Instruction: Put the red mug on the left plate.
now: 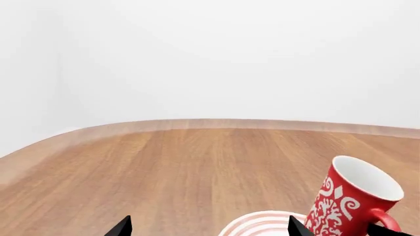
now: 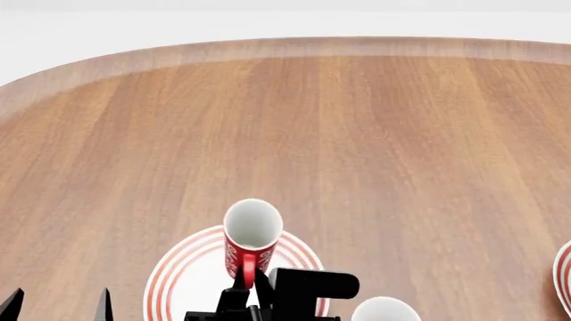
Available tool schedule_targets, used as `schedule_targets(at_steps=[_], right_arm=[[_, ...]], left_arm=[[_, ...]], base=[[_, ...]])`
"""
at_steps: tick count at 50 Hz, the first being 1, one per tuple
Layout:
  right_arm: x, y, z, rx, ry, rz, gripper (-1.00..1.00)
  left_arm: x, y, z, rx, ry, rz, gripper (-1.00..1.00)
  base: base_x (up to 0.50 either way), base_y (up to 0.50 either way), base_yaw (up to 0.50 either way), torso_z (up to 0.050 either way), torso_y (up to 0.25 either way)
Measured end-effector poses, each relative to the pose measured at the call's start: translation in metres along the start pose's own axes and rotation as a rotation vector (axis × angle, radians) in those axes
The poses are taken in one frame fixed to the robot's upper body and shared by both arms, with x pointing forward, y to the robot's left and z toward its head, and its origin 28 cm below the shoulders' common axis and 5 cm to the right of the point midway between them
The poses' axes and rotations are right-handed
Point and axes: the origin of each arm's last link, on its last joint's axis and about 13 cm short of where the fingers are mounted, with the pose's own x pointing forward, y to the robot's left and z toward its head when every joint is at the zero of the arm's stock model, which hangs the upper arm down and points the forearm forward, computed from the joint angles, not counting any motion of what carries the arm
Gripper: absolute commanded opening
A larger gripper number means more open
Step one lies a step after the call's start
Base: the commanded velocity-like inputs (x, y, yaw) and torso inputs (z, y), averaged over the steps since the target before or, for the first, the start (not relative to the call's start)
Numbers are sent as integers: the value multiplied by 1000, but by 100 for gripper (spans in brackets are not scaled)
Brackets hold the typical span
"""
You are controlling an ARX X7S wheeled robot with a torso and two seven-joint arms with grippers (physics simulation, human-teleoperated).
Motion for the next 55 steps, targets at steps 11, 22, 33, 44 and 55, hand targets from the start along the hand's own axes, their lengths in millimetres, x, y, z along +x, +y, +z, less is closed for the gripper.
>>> schedule_targets(at_steps=[11, 22, 33, 44, 55], right_arm=[[4, -2, -8, -5, 21, 2, -100], [7, -5, -14, -8, 35, -3, -100], [8, -5, -16, -10, 26, 5, -100], [12, -7, -18, 11, 27, 18, -100], [19, -11, -25, 34, 58, 22, -100]], left_arm=[[0, 0, 0, 0, -1, 1, 100], [0, 0, 0, 0, -1, 1, 100], [0, 0, 0, 1, -1, 2, 100], [0, 0, 0, 1, -1, 2, 100], [0, 0, 0, 1, -1, 1, 100]], base=[[0, 0, 0, 0, 0], [0, 0, 0, 0, 0], [0, 0, 0, 0, 1], [0, 0, 0, 0, 0], [0, 0, 0, 0, 1]])
